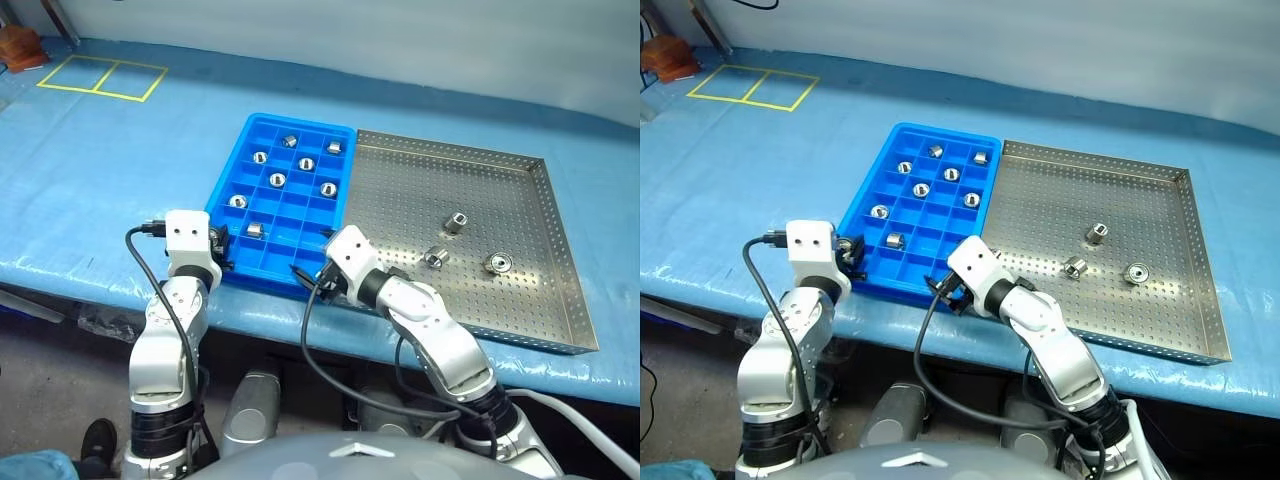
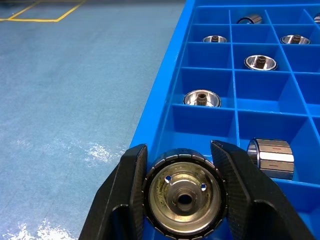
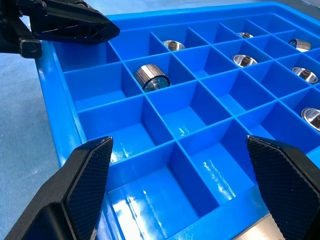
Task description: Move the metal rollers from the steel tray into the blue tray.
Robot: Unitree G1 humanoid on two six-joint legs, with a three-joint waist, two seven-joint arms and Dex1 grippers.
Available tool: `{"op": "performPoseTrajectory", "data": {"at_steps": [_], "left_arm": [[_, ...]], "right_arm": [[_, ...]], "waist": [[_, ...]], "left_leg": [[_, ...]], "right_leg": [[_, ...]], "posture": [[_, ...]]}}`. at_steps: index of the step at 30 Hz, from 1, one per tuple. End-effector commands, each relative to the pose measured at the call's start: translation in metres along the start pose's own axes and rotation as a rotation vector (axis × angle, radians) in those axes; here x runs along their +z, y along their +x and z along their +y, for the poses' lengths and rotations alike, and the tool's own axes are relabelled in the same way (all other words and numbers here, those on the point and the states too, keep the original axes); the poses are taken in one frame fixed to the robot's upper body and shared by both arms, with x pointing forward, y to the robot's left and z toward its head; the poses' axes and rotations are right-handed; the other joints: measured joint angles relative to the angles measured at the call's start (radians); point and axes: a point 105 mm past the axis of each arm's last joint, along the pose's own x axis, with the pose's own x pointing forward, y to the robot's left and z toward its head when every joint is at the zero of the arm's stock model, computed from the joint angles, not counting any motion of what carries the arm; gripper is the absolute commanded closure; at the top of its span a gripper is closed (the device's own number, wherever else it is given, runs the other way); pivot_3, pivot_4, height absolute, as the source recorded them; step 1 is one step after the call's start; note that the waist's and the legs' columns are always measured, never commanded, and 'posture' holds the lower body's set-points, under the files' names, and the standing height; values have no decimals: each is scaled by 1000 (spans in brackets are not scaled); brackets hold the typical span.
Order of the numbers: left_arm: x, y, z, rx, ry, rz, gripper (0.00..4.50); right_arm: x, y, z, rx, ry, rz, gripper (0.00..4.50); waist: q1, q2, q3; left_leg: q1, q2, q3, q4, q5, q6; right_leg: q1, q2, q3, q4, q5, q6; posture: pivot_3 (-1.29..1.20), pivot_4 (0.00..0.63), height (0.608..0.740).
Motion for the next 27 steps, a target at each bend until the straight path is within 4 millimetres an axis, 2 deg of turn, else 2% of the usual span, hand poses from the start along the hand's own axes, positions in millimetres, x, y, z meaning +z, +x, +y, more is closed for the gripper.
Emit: {"op": "performPoseTrajectory", "data": {"at_steps": [1, 4, 9, 12, 14, 20, 27], "left_arm": [[14, 2, -3, -27, -15, -40, 1190], [27, 11, -5, -49, 0, -73, 141], [54, 34, -26, -182, 33, -127, 63], [71, 53, -67, -397, 68, -151, 63], [76, 60, -97, -540, 113, -151, 63], [68, 65, -163, -845, 214, -109, 63], [46, 58, -221, -1072, 260, -35, 63]], "right_arm": [[10, -6, -4, -39, -15, -42, 0], [8, -11, -9, -81, -8, -37, 0], [4, -24, -17, -163, 9, -22, 0], [-4, -40, -26, -250, 27, 4, 0], [-9, -51, -31, -309, 37, 23, 0], [-18, -75, -42, -459, 40, 46, 0], [-23, -91, -43, -559, 58, 67, 0]], "waist": [[-2, 0, 0], [-7, 0, 0], [-26, 0, 0], [-37, 0, 0], [-47, 0, 0], [-121, 0, 0], [-182, 0, 0]], "left_leg": [[0, 0, 0, 0, 0, 0], [0, 0, 0, 0, 0, 0], [-1, 0, 0, 0, 0, 0], [-2, -1, 0, 0, 0, 0], [-2, -1, 0, 1, 0, 0], [-2, -1, 2, 0, 0, 1], [-1, 0, 3, 0, 0, 1]], "right_leg": [[0, 0, 0, 0, 0, 0], [0, 0, 0, 0, 0, 0], [0, 0, 0, -1, 0, 0], [0, -1, -1, -1, 0, 0], [0, -1, -1, -1, 0, 0], [0, -1, 1, -2, 1, 1], [-1, 0, 2, -1, 0, 1]], "posture": [[184, 150, 740], [134, 150, 740], [60, 150, 740], [-25, 150, 740], [-58, 150, 740], [-160, 150, 740], [-270, 150, 740]]}}
